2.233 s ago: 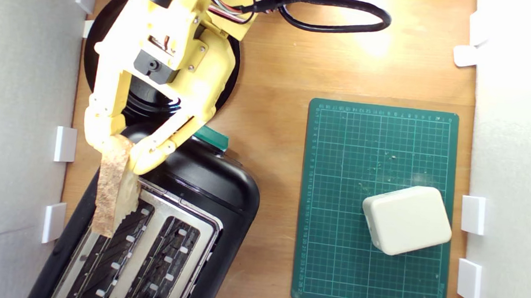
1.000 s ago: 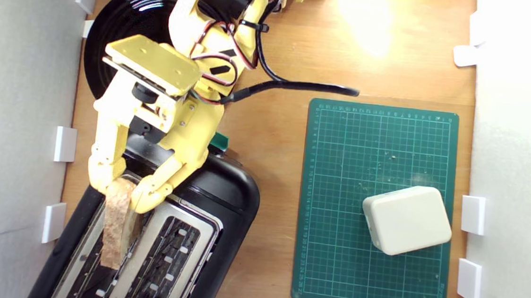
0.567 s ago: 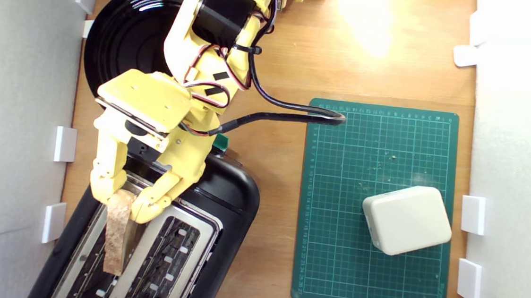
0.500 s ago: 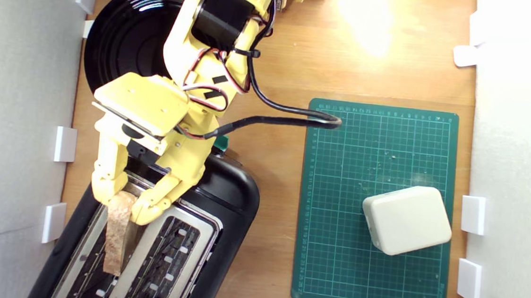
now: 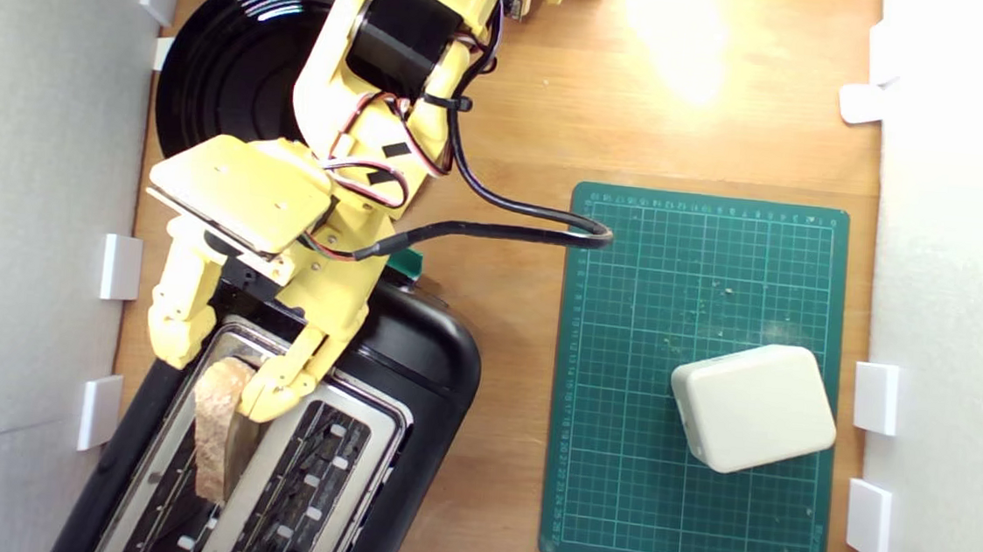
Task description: Pick bread and place in toaster
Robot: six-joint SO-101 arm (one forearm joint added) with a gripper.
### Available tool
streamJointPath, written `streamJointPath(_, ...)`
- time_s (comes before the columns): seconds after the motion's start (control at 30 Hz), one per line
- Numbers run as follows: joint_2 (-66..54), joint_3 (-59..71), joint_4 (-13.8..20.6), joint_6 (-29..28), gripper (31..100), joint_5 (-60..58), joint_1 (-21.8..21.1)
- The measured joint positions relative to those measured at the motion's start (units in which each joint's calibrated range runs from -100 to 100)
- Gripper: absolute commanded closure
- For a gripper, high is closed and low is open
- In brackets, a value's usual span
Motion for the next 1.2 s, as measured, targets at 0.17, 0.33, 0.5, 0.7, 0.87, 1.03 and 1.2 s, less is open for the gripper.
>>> streamJointPath(0.17,0.0,0.0,-0.18,0.0,52.0,0.0,0.18)
streamJointPath(0.33,-1.01,0.55,-4.35,1.24,52.0,0.0,0.55)
streamJointPath(0.5,-1.76,0.46,-6.13,1.55,52.0,0.0,0.09)
streamJointPath(0.7,-1.93,0.37,-7.29,1.55,52.0,0.08,-3.48)
streamJointPath(0.87,-2.1,0.37,-6.84,1.55,52.0,0.08,-3.94)
streamJointPath(1.03,-3.86,0.65,-7.11,2.43,52.0,0.08,-3.94)
streamJointPath(1.2,-7.56,0.92,-7.11,3.52,52.3,1.02,-3.75)
